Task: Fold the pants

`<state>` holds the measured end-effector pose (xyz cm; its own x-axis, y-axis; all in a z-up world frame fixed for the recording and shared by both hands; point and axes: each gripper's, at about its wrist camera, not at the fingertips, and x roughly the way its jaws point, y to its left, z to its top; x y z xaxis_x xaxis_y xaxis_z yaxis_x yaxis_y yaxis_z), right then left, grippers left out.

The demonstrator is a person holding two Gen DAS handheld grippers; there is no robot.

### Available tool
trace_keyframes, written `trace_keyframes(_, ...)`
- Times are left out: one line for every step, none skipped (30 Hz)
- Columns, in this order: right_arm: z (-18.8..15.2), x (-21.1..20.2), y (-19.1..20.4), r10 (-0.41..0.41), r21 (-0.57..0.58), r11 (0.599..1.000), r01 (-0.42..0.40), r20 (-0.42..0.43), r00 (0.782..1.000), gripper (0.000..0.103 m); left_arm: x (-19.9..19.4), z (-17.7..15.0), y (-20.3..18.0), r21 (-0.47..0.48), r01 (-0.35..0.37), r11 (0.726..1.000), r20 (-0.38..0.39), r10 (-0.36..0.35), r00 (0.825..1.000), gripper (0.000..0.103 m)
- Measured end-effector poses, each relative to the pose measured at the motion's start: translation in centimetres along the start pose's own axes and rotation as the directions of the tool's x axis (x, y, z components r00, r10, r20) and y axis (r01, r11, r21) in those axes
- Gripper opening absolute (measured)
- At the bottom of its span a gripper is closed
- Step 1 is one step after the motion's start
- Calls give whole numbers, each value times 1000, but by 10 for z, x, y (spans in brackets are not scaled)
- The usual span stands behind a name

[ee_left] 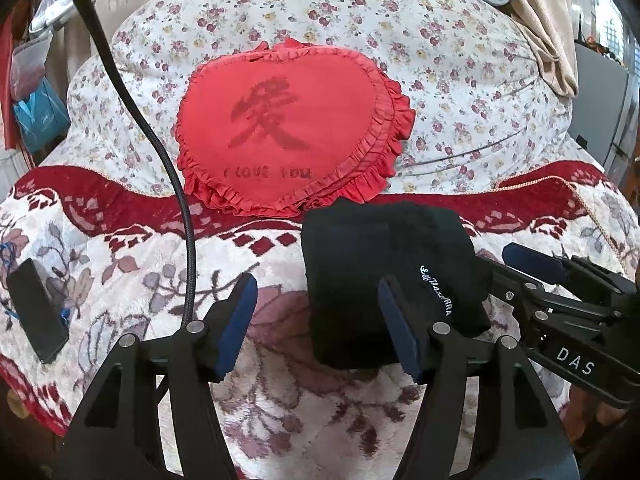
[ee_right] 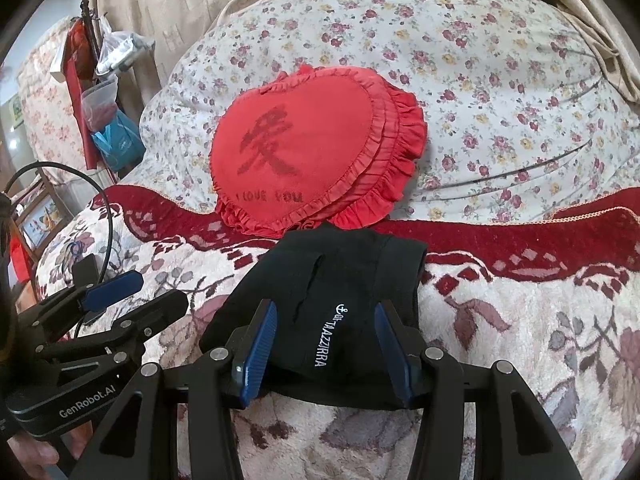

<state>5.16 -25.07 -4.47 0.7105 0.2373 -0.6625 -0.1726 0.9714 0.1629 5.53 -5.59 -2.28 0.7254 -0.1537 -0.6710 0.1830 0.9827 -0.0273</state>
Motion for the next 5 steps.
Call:
trace_keyframes(0, 0, 0, 0, 1, 1000, 0, 1, 1000, 49, 1, 0, -1, -2, -4, 1000, 0, 4, 1000, 63)
trace_keyframes(1, -1, -1, 0, 2, 1000, 0, 2, 1000, 49, 1, 1, -1, -4, -7, 1000, 0, 7, 1000, 63)
trace_keyframes(1, -1, -1, -1, 2, 1000, 1, 3, 1000, 49, 0, 1, 0, -5, -8, 1000, 0, 8, 1000, 63)
trace_keyframes(1, -2, -1, -2, 3, 1000, 2, 4, 1000, 49, 1, 1, -1, -5, -8, 1000, -1, 8, 1000, 63)
trace_keyframes(1, -3, -2, -2, 3, 1000, 2, 5, 1000, 49, 1, 1, -1, -4, -9, 1000, -1, 9, 1000, 63)
